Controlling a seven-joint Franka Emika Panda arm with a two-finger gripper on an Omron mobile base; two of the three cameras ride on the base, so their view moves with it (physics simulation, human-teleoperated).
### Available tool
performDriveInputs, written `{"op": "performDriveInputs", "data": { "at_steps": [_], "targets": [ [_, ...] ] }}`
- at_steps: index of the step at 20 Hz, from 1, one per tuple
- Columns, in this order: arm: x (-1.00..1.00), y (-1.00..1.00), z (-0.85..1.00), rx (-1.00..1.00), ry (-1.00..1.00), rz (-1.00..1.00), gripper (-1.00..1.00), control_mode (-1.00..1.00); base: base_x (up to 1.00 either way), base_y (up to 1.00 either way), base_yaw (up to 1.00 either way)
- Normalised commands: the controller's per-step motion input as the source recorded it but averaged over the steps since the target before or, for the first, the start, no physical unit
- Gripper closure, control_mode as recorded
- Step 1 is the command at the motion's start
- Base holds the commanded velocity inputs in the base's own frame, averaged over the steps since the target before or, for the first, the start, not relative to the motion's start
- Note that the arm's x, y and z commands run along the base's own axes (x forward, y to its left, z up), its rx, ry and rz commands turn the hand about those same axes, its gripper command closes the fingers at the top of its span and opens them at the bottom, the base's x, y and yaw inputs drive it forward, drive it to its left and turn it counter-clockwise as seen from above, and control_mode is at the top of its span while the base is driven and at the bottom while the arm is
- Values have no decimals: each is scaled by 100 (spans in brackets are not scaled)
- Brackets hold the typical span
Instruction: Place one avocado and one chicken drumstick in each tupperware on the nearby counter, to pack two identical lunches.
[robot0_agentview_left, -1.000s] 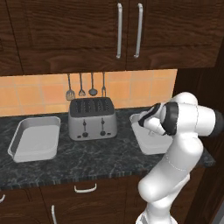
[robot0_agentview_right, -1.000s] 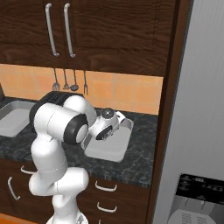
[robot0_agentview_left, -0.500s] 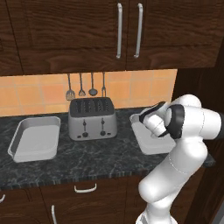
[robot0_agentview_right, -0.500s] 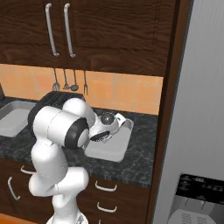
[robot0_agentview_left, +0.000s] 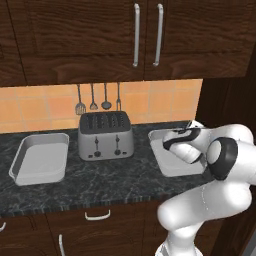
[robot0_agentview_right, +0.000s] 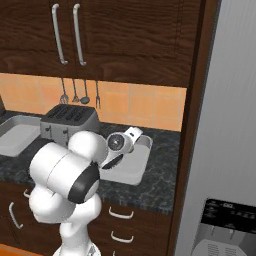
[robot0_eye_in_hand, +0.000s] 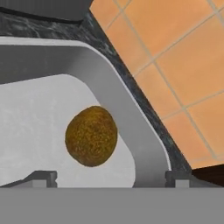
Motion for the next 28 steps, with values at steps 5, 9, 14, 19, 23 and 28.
{"op": "performDriveInputs", "data": {
  "at_steps": [5,9,14,19,23,28],
  "targets": [
    [-17,0,100,0,0,-12,-100,-100,0,0,0],
    [-24,0,100,14,11,-22,-100,-100,0,0,0],
    [-79,27,100,11,14,-23,-100,-100,0,0,0],
    [-91,49,82,37,0,-36,-100,-100,0,0,0],
    [-71,48,-3,73,26,-38,-100,-100,0,0,0],
    [-67,67,-7,81,36,-23,-100,-100,0,0,0]
  ]
}}
